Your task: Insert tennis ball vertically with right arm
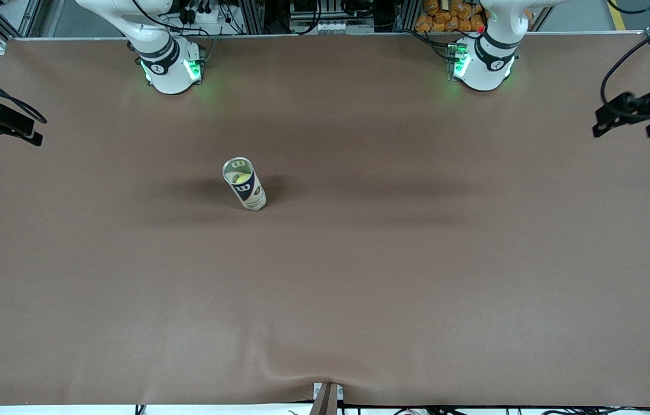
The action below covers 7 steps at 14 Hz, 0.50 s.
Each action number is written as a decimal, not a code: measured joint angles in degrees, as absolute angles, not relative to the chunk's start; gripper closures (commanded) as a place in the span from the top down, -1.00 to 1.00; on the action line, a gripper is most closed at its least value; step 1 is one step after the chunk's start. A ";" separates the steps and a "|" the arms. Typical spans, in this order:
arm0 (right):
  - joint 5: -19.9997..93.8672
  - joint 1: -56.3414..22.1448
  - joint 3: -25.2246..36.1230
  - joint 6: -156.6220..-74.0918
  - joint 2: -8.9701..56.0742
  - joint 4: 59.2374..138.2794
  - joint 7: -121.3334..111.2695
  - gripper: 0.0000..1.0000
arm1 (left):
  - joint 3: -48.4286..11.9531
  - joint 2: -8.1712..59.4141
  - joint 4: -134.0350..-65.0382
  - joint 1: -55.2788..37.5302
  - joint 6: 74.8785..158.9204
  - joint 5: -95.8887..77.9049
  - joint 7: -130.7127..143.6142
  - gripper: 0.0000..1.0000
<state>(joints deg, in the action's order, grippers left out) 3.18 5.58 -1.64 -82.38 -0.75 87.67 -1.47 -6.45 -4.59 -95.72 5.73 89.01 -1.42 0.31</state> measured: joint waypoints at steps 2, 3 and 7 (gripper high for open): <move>3.18 5.58 -1.64 -82.91 -0.75 87.69 -1.47 1.00 | -5.07 -5.15 -98.10 5.45 90.69 -2.10 0.41 1.00; 3.18 5.58 -1.66 -83.12 -0.72 87.70 -1.47 1.00 | -4.11 -5.54 -98.49 5.21 90.74 -2.30 0.37 1.00; 3.18 5.58 -1.68 -84.64 0.10 87.84 -1.47 1.00 | -0.70 -7.37 -99.04 2.29 90.74 -2.32 0.40 1.00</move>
<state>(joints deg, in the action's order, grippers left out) 3.18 5.58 -1.68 -84.64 0.10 87.84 -1.47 -0.70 -7.37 -99.04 2.29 90.74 -2.32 0.40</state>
